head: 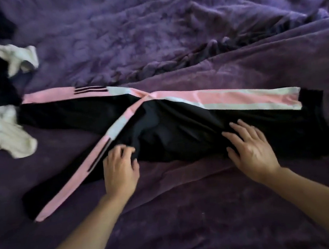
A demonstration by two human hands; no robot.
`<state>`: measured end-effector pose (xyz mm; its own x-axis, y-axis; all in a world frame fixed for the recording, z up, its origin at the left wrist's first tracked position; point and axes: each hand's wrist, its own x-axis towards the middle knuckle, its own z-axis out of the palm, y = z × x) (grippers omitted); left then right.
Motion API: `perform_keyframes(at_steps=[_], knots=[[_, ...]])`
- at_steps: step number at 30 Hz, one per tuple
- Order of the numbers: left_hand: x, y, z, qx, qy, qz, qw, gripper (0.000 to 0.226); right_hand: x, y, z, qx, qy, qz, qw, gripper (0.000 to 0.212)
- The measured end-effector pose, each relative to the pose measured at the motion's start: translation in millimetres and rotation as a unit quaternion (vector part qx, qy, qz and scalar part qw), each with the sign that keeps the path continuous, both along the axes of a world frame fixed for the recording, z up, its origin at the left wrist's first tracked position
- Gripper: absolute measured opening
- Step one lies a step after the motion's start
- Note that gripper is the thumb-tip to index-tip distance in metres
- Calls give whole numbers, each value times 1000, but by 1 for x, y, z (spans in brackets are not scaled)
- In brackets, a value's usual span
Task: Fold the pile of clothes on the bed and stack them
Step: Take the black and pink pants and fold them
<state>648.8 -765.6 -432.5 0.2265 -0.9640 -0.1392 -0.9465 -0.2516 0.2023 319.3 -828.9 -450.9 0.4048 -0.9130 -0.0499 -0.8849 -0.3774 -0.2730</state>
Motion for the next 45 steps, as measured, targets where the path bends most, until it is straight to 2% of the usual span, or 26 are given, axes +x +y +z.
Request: perform_keyframes(at_steps=[6, 9, 11, 14, 17, 19, 22, 25, 28, 31, 33, 36, 38, 42, 45], knots=[[117, 96, 2, 162, -120, 104, 974, 48, 122, 22, -1, 39, -69, 70, 994, 40], [166, 127, -7, 219, -141, 146, 954, 57, 180, 23, 3, 46, -71, 95, 992, 36], [194, 139, -17, 220, -131, 162, 953, 58, 217, 20, 2, 39, -57, 112, 991, 37], [240, 140, -27, 175, -75, 168, 967, 41, 272, 7, -4, 24, -49, 103, 993, 45], [293, 125, -16, 85, 58, 180, 978, 14, 319, -13, -15, 50, -20, 80, 995, 53], [327, 106, 0, 13, 134, 184, 974, 13, 341, -23, -20, 86, 9, 75, 993, 36], [366, 64, 24, -61, 225, 198, 952, 13, 356, -38, -12, 76, -28, -11, 997, 16], [390, 4, 38, -118, 269, 199, 935, 7, 365, -69, 10, 22, -75, -89, 993, 17], [407, -67, 35, -147, 272, 202, 929, 10, 379, -114, 29, 3, -55, -118, 991, 21], [420, -127, 13, -109, 267, 229, 930, 23, 392, -150, 38, 23, -22, -132, 991, 22], [421, -150, -10, -49, 295, 268, 916, 42, 400, -155, 38, 18, -7, -139, 990, 26], [411, -160, -44, 31, 315, 307, 898, 64, 412, -129, 25, -38, -3, -22, 999, 32], [406, -161, -59, 43, 309, 329, 891, 72, 423, -105, 7, -14, 15, 66, 998, 42], [403, -162, -67, 88, 404, 349, 841, 75, 445, -88, -40, 167, 117, 50, 978, 62], [400, -162, -57, 107, 439, 340, 825, 57, 449, -92, -55, 184, 132, 49, 973, 64]])
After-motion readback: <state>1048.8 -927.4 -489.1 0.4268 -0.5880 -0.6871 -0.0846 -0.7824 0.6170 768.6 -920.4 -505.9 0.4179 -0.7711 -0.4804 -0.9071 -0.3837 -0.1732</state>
